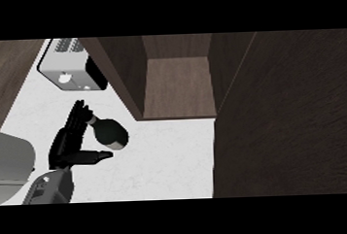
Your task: Pick up the wine, place it into the cabinet and close the cabinet
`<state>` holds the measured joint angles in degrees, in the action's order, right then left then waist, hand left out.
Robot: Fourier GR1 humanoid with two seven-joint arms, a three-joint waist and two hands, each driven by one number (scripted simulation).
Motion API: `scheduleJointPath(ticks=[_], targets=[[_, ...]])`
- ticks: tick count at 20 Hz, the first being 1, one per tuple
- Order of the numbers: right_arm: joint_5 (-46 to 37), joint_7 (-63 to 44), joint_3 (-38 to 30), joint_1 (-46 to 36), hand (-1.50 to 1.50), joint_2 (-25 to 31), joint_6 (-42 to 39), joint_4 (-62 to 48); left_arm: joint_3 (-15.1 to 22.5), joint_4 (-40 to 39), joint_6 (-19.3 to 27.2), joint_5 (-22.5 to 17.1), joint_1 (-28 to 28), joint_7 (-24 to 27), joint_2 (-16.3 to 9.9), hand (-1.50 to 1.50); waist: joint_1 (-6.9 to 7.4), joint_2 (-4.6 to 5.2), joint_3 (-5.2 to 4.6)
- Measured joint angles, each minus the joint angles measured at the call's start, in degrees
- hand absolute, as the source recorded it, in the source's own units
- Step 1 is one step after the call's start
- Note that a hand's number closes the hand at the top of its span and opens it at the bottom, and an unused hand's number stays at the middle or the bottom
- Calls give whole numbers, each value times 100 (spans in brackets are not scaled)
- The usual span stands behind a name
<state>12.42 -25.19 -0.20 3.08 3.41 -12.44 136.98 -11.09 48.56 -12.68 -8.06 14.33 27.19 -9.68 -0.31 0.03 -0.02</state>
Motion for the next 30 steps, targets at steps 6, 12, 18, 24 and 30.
scheduleJointPath(ticks=[6, 12, 18, 24, 30], targets=[[15, 53, -69, 49, -150, 18, -65, 22, -57, -1010, -118, 103, 407, 499, -35, -150, -9, 2, 0], [-71, 207, 10, 141, -150, -64, -121, -36, -162, -2065, -100, 203, 842, 1141, -23, -150, -26, 9, -2], [-142, 354, 109, 356, -150, -115, -224, 43, -322, -2839, -426, 111, 1082, 1647, 5, -150, -43, 14, -4], [-215, 248, 115, 204, -150, -126, -139, -8, -380, -3369, -576, 106, 1299, 1895, 14, -150, -55, 23, -6], [48, 343, -97, 228, -150, -40, -267, -76, -432, -3697, -695, 107, 1433, 1999, -41, 150, -75, 31, -8]])
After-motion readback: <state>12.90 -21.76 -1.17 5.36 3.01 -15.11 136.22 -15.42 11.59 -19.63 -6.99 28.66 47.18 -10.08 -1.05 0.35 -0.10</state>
